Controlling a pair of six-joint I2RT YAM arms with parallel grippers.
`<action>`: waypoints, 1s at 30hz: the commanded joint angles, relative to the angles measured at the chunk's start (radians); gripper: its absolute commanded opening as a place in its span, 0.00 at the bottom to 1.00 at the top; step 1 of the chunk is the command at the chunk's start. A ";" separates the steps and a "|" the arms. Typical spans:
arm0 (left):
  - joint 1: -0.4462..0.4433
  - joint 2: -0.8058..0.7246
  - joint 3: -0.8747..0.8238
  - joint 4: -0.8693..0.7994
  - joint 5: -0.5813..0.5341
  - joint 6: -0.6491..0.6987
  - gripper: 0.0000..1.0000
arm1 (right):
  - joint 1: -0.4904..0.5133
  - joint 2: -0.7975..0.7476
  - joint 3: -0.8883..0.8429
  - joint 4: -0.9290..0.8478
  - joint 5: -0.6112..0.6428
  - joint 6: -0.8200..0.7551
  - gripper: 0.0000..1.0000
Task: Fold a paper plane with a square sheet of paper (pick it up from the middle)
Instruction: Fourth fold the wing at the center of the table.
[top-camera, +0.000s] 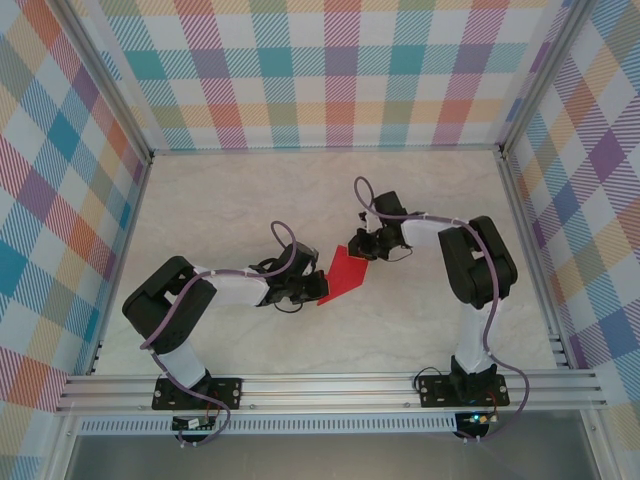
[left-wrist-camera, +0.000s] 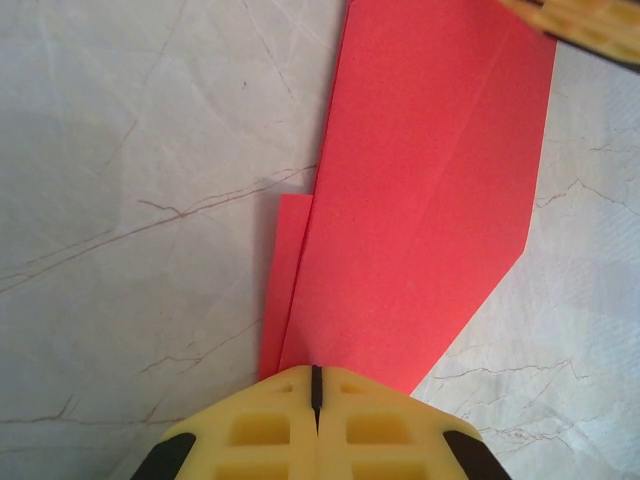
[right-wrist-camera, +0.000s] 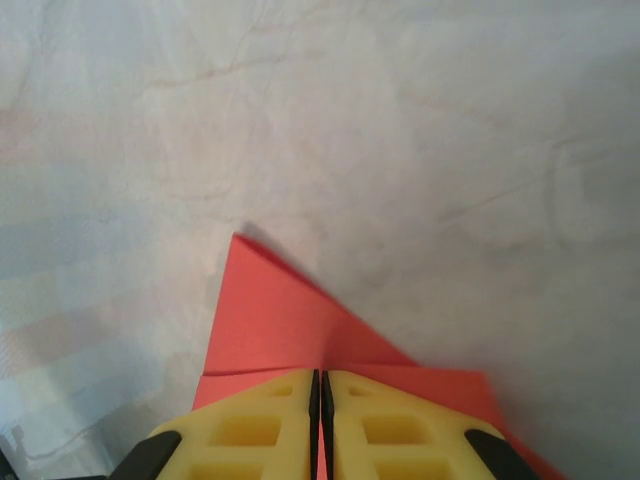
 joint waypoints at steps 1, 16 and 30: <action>-0.009 0.048 -0.037 -0.151 0.014 0.017 0.00 | -0.046 0.022 0.029 0.004 0.044 -0.040 0.12; -0.008 0.057 -0.021 -0.149 0.011 0.016 0.00 | 0.078 -0.270 -0.159 0.060 -0.035 0.120 0.15; -0.009 0.058 -0.016 -0.152 0.015 0.014 0.00 | 0.202 -0.125 -0.184 0.148 -0.067 0.172 0.06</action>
